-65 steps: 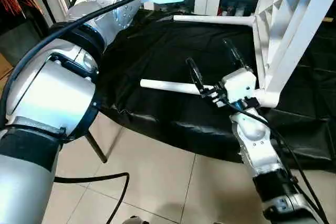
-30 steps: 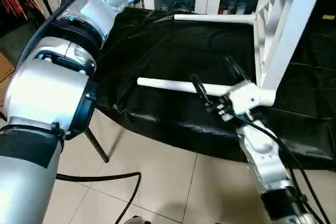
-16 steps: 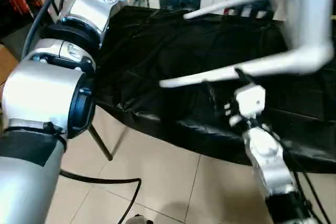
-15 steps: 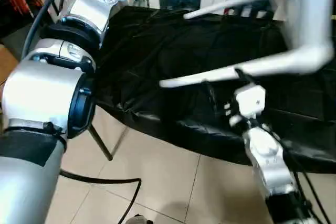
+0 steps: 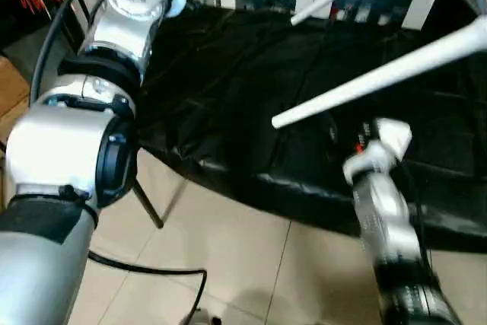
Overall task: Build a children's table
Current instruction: Flip table
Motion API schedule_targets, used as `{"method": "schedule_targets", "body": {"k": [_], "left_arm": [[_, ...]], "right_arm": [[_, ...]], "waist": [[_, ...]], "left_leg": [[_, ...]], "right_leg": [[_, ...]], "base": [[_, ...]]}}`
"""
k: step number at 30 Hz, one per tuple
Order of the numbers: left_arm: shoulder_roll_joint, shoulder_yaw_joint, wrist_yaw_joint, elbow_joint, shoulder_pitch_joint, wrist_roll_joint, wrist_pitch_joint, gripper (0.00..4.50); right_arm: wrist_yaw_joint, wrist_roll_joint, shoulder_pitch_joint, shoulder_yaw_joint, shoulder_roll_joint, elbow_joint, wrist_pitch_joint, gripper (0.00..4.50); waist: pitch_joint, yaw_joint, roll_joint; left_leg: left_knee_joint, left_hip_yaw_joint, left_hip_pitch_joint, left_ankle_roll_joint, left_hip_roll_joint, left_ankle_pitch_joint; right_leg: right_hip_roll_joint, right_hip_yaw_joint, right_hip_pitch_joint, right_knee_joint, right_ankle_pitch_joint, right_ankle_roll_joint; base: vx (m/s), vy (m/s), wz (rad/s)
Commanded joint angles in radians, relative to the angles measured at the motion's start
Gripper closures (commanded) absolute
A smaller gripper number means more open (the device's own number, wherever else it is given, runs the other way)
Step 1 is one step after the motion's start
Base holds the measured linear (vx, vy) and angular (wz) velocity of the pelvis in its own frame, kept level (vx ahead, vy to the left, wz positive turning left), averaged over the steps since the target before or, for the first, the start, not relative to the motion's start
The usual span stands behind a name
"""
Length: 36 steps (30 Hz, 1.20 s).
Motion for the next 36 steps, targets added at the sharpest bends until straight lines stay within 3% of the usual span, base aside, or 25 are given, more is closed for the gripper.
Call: {"method": "schedule_targets", "body": {"k": [1, 7, 15, 18, 27, 36], "left_arm": [[-0.006, 0.068, -0.022, -0.023, 0.003, -0.097, -0.009, 2.93], [-0.007, 0.067, -0.029, -0.026, 0.009, -0.105, -0.007, 2.93], [-0.004, 0.07, -0.031, -0.032, 0.015, -0.104, -0.003, 2.93], [-0.001, 0.07, -0.03, -0.033, 0.017, -0.103, -0.002, 2.93], [0.002, 0.068, -0.027, -0.036, 0.019, -0.104, -0.002, 2.93], [0.002, 0.067, -0.022, -0.039, 0.022, -0.103, 0.001, 2.93]], "right_arm": [[0.038, 0.025, -0.054, -0.013, 0.003, 0.073, -0.002, 0.0], [0.077, 0.059, -0.213, -0.063, 0.005, 0.271, -0.01, 0.0], [0.016, 0.117, -0.353, -0.162, -0.01, 0.464, 0.008, 0.0], [0.012, 0.123, -0.393, -0.185, -0.022, 0.519, -0.017, 0.29], [0.055, 0.132, -0.433, -0.227, -0.037, 0.582, -0.064, 1.2], [0.063, 0.122, -0.443, -0.231, -0.043, 0.602, -0.076, 1.99]], "waist": [[-0.09, 0.0, -0.026], [-0.094, 0.002, -0.027], [-0.093, 0.005, -0.03], [-0.094, 0.004, -0.032], [-0.096, 0.006, -0.032], [-0.096, 0.006, -0.034]], "left_leg": [[-0.061, -0.001, 0.027, 0.153, 0.024, -0.01], [-0.056, 0.002, 0.029, 0.186, 0.026, 0.031], [-0.056, 0.005, 0.028, 0.194, 0.029, 0.019], [-0.056, 0.006, 0.027, 0.196, 0.029, 0.022], [-0.053, 0.009, 0.025, 0.21, 0.029, 0.026], [-0.051, 0.01, 0.022, 0.217, 0.028, 0.029]], "right_leg": [[-0.034, 0.009, 0.07, -0.039, 0.118, -0.334], [-0.037, -0.001, 0.068, -0.03, 0.151, -0.357], [-0.043, -0.006, 0.069, -0.029, 0.121, -0.362], [-0.043, -0.009, 0.069, -0.027, 0.119, -0.36], [-0.045, -0.012, 0.068, -0.025, 0.122, -0.358], [-0.046, -0.013, 0.069, -0.025, 0.111, -0.358]], "base": [[0.0, 0.0, 0.0], [0.0, 0.0, 0.0], [0.0, 0.0, 0.0], [0.0, 0.0, 0.0], [0.0, 0.0, 0.0], [0.0, 0.0, 0.0]]}}
